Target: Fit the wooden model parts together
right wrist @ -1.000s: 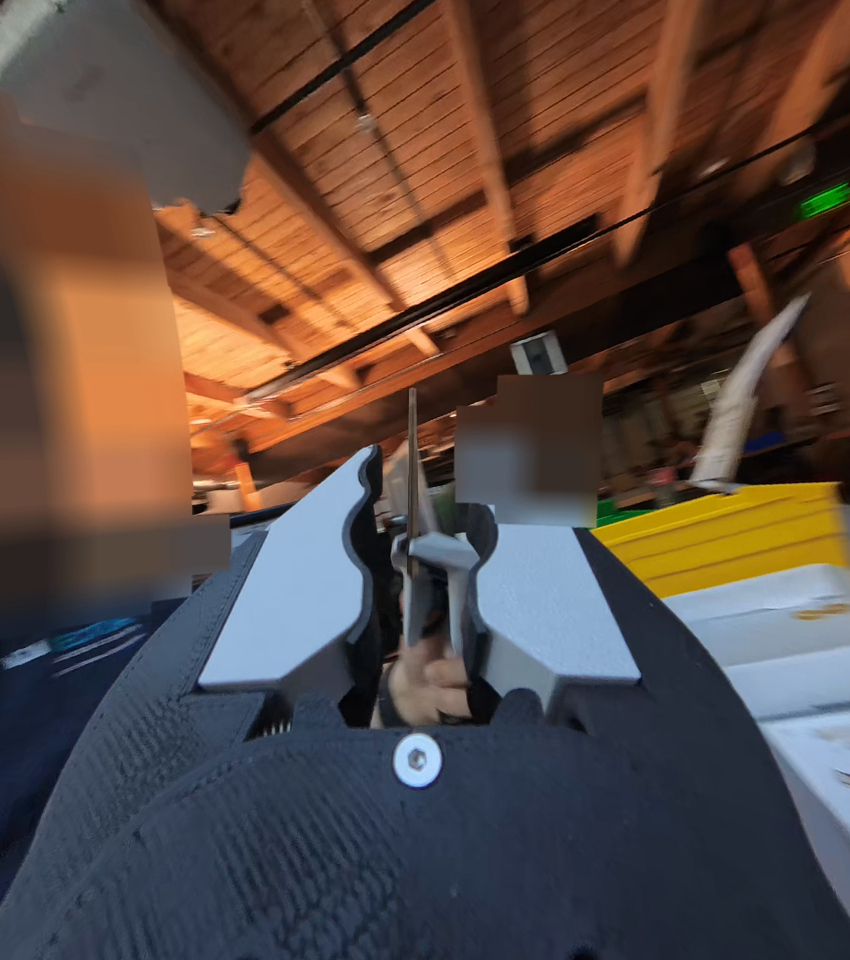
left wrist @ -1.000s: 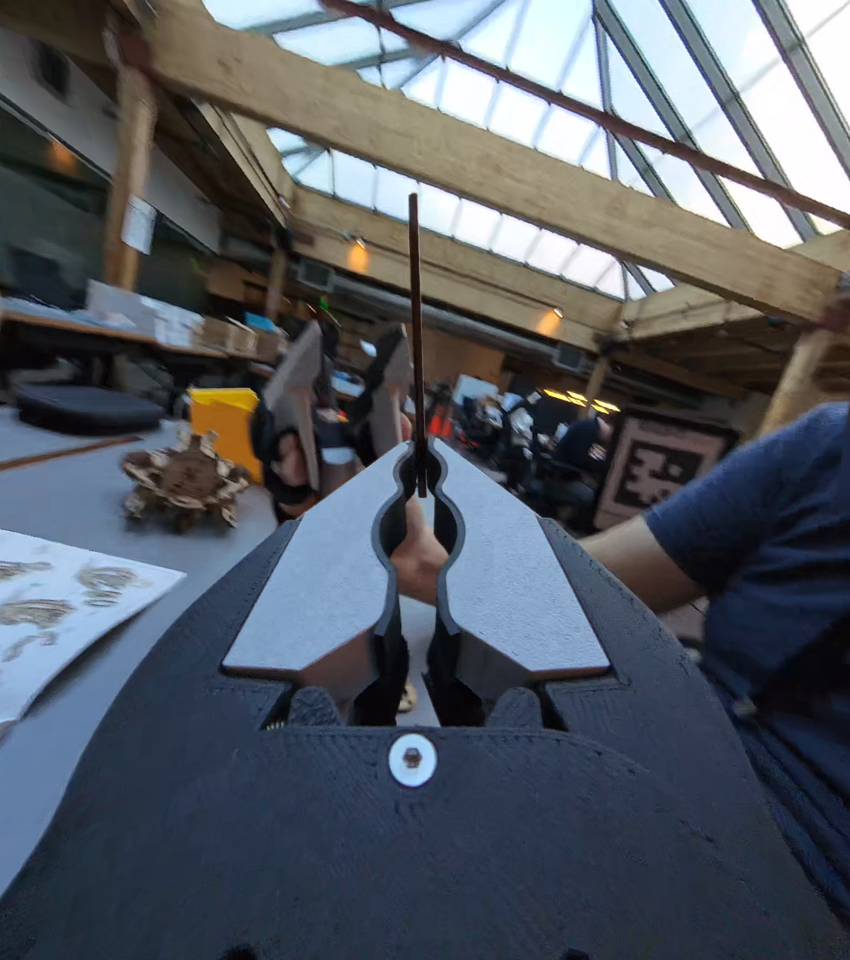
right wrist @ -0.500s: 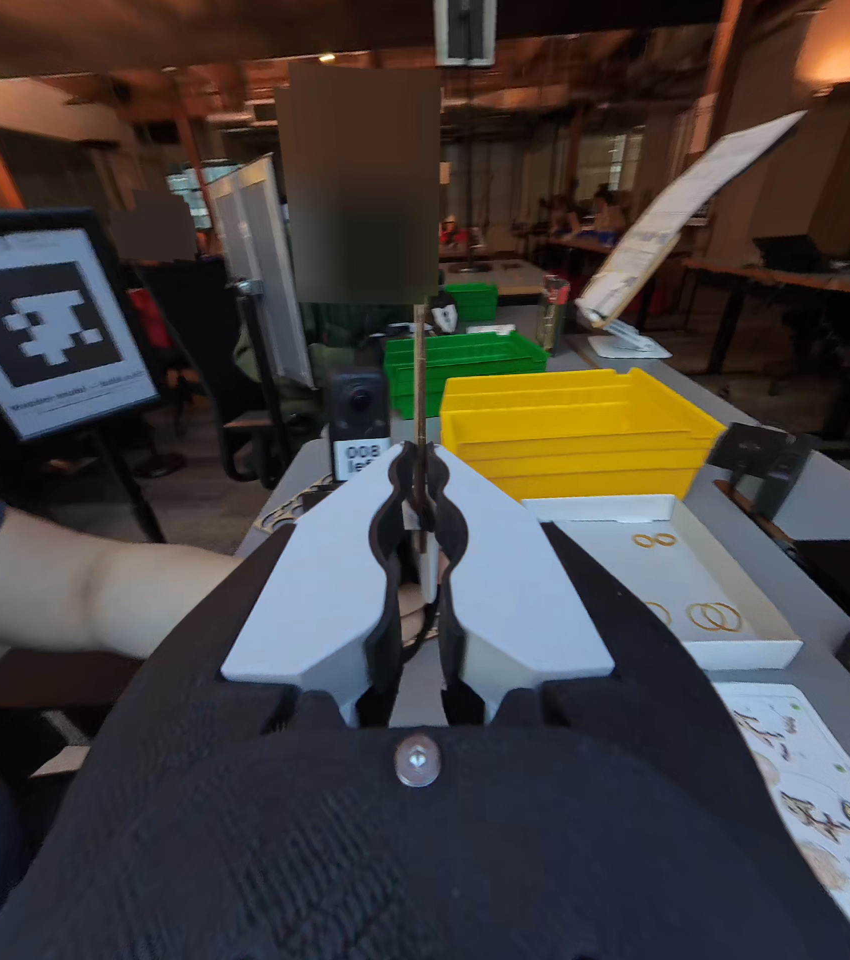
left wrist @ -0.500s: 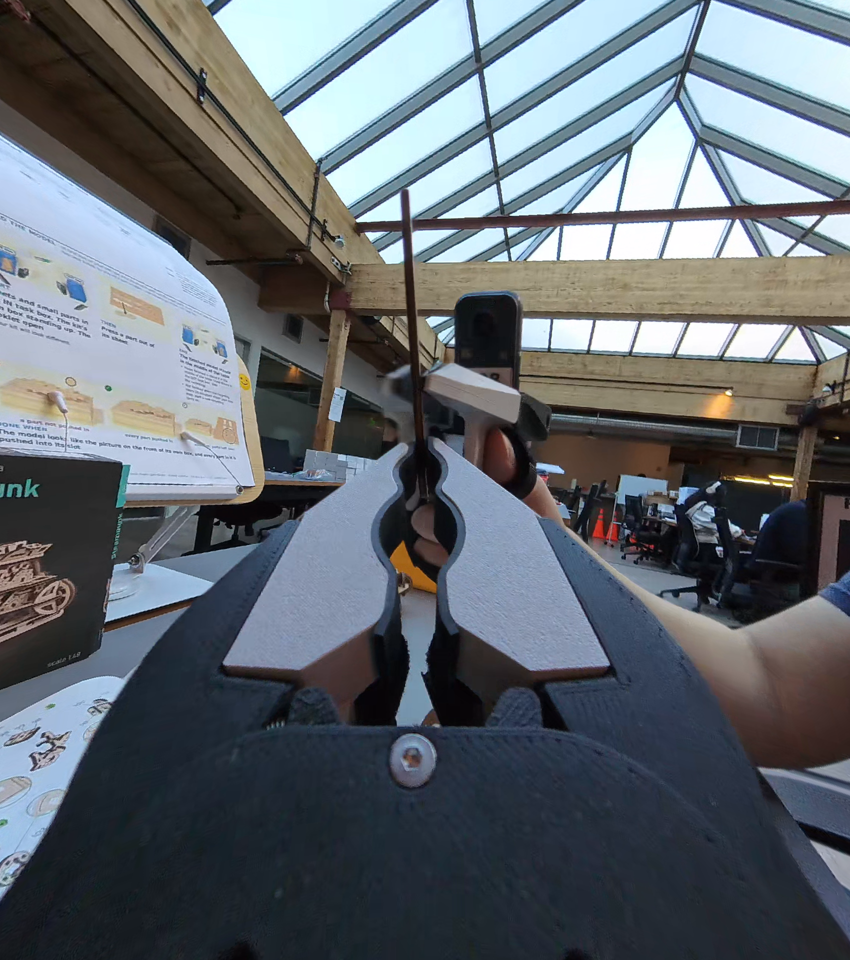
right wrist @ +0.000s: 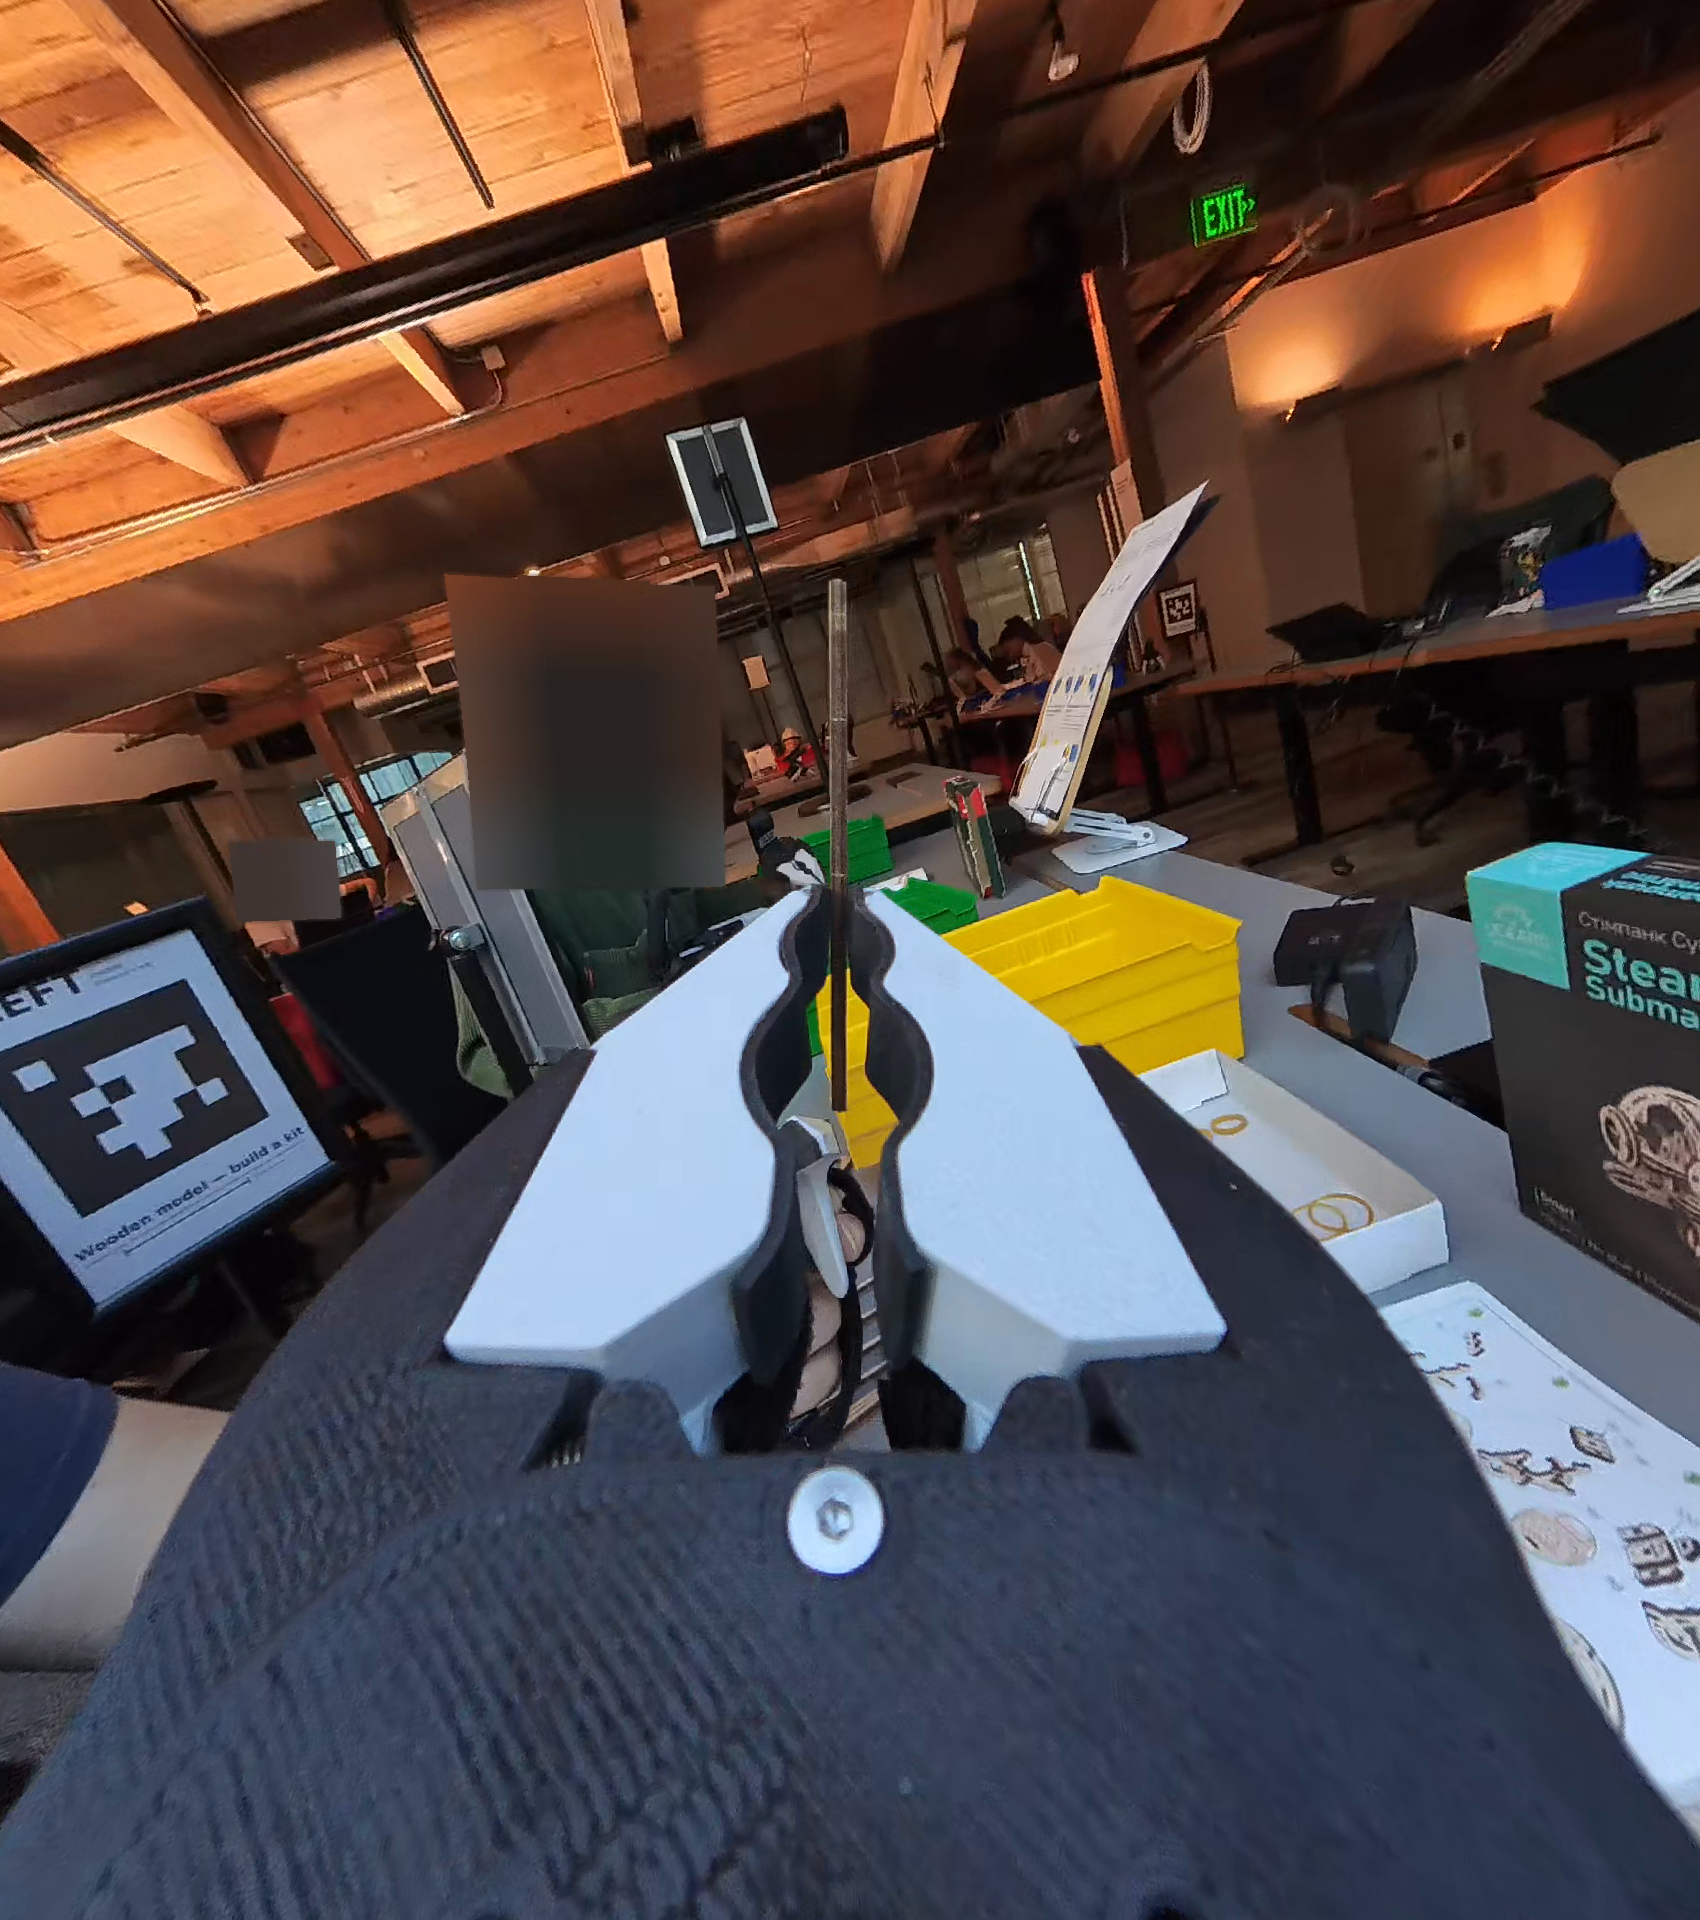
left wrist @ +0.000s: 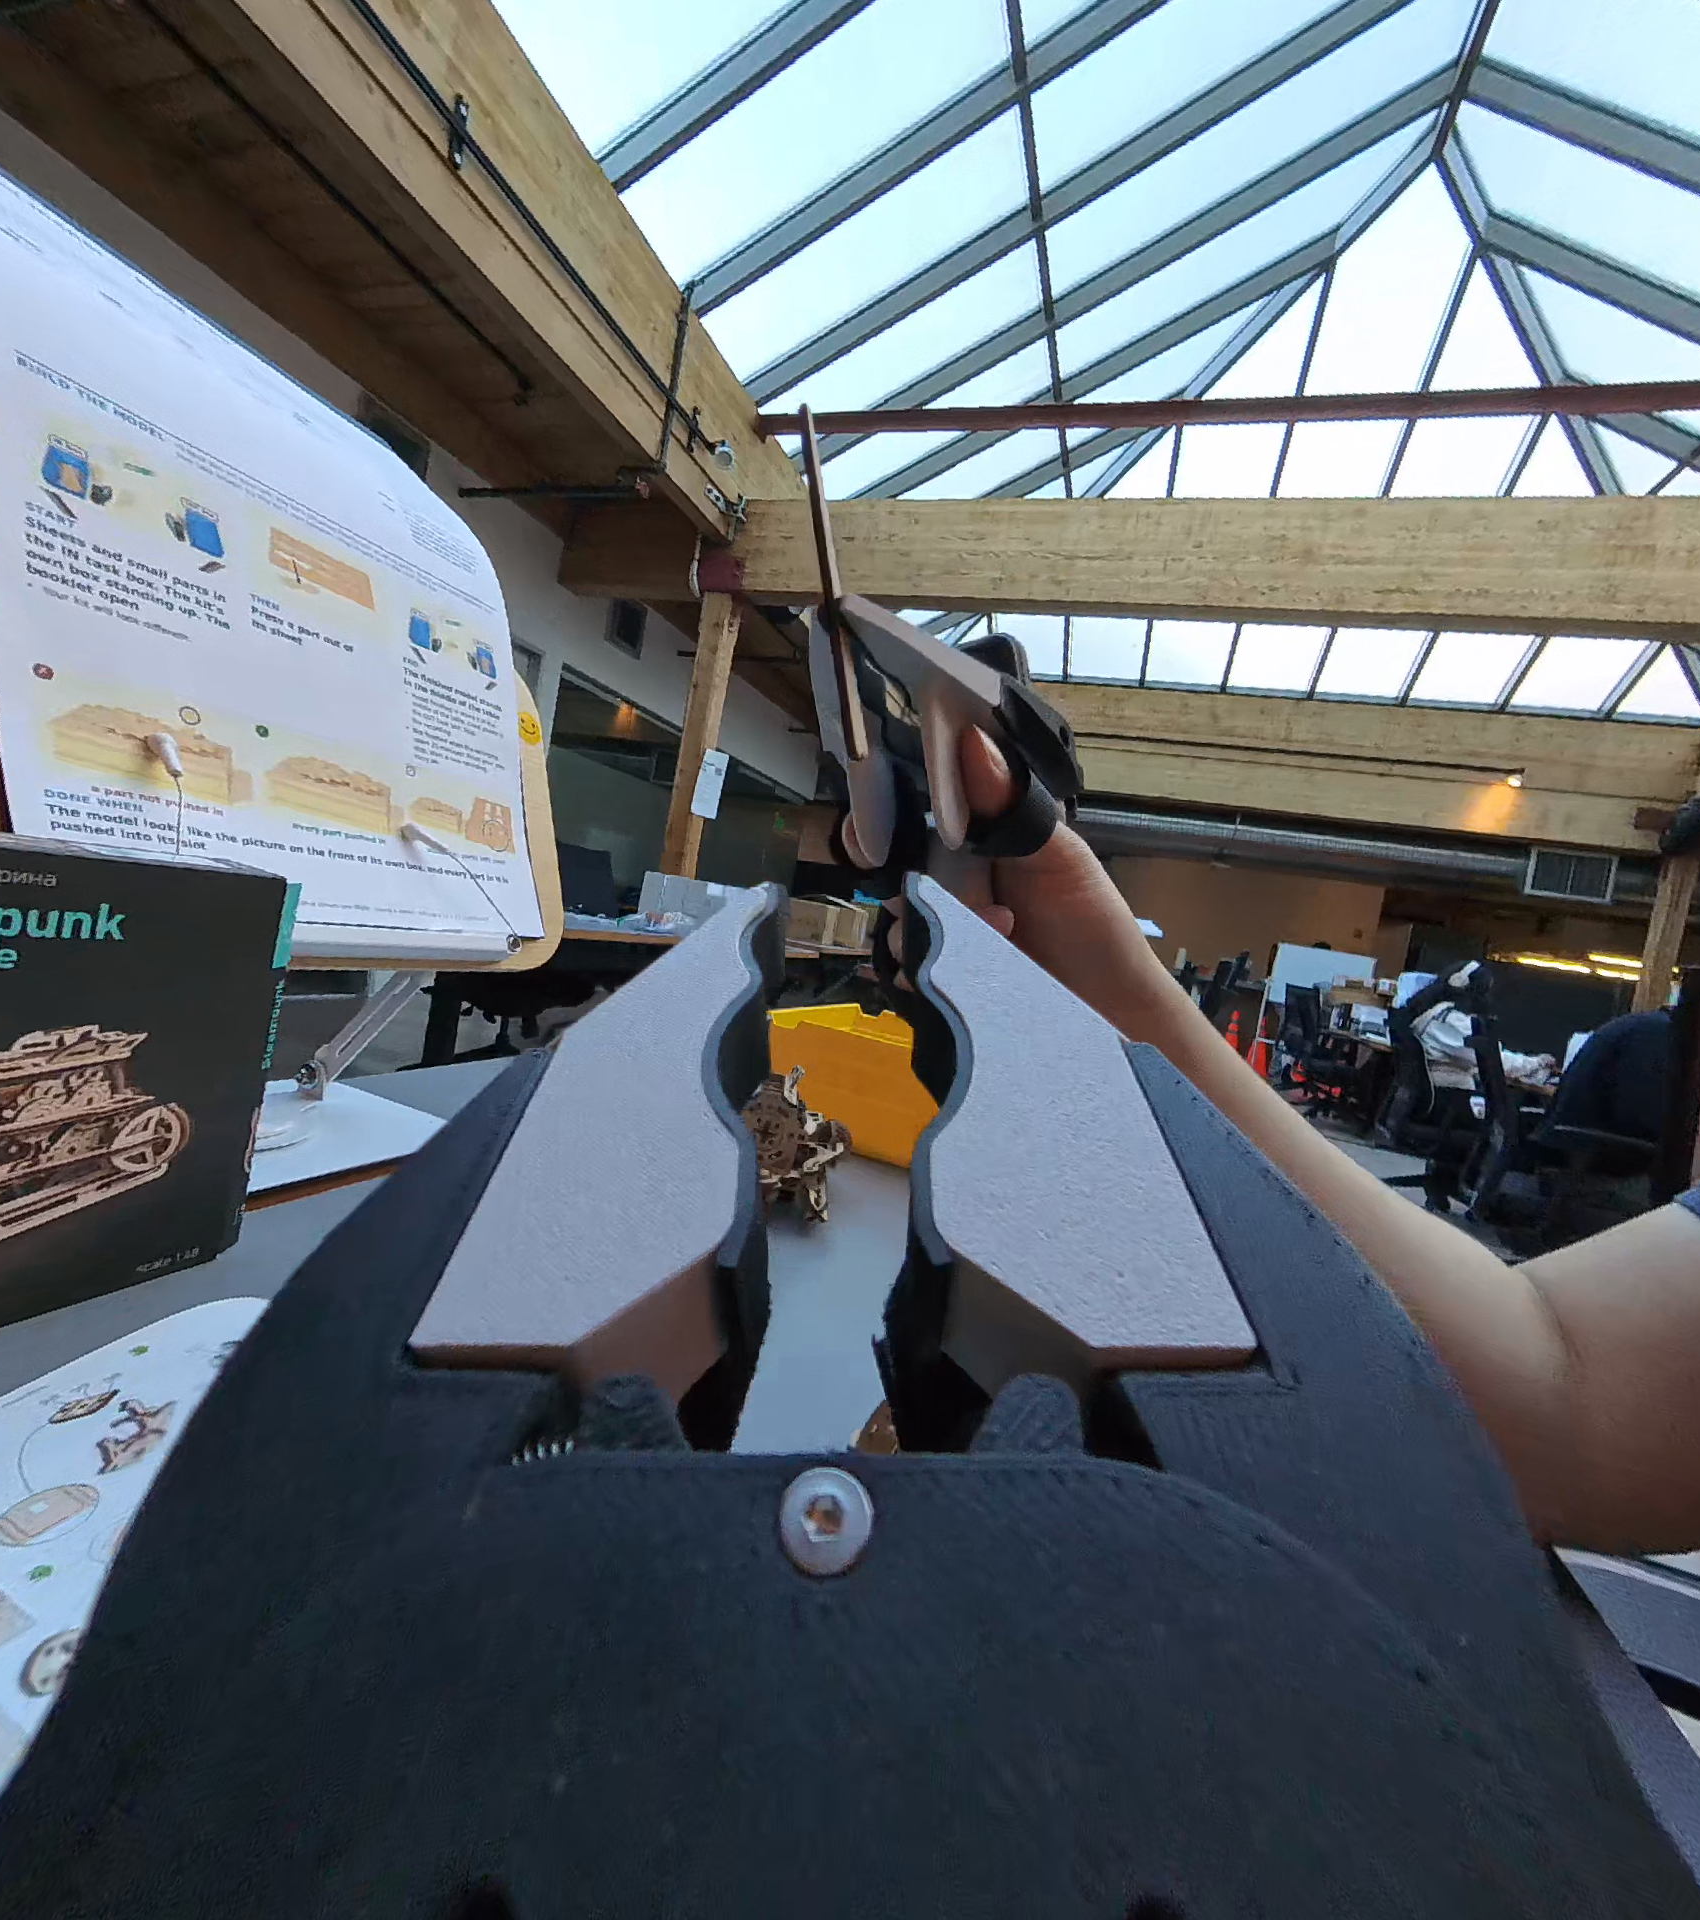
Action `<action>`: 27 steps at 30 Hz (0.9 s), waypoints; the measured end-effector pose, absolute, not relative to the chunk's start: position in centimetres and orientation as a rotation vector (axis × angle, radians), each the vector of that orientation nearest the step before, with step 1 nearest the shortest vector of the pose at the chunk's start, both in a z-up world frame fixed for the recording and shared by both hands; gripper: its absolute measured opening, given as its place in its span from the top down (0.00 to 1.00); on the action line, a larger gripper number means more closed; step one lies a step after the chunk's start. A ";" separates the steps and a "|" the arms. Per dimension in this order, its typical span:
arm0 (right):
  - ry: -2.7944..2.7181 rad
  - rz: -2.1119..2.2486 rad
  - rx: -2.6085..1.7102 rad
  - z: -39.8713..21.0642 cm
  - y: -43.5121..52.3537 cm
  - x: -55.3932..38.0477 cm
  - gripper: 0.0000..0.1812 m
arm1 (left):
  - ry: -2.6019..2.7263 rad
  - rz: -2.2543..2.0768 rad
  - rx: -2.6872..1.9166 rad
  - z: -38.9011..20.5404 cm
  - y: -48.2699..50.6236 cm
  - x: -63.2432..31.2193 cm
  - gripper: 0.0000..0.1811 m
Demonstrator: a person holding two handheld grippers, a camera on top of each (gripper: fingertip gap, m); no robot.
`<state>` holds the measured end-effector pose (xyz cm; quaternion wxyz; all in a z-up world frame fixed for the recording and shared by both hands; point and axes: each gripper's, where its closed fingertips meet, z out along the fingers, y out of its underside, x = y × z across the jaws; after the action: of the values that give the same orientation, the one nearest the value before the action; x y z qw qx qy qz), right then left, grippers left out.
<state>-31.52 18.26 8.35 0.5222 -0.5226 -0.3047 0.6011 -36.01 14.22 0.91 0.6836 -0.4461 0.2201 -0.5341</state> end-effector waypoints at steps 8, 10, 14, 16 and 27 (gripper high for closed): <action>-0.795 1.402 -1.300 7.1 18.1 -32.2 1.00 | 0.506 -1.204 -1.028 0.4 14.4 -35.8 0.91; -0.820 1.402 -1.320 6.6 18.0 -32.7 1.00 | 0.497 -1.206 -1.026 0.5 14.5 -36.0 0.91; -0.880 1.375 -1.352 5.6 17.8 -33.5 1.00 | 0.486 -1.214 -1.022 0.6 14.5 -36.1 0.91; -0.953 1.314 -1.371 4.7 17.5 -34.0 1.00 | 0.475 -1.213 -1.022 0.7 14.6 -36.3 0.91; -1.280 -0.162 -0.993 3.3 18.3 -33.2 1.00 | 0.387 -1.123 -0.997 1.5 15.2 -37.9 0.87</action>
<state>-33.16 18.26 3.29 0.6865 -0.4433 -0.5718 -0.0721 -37.88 15.22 1.54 0.7142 -0.4498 0.1745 -0.5071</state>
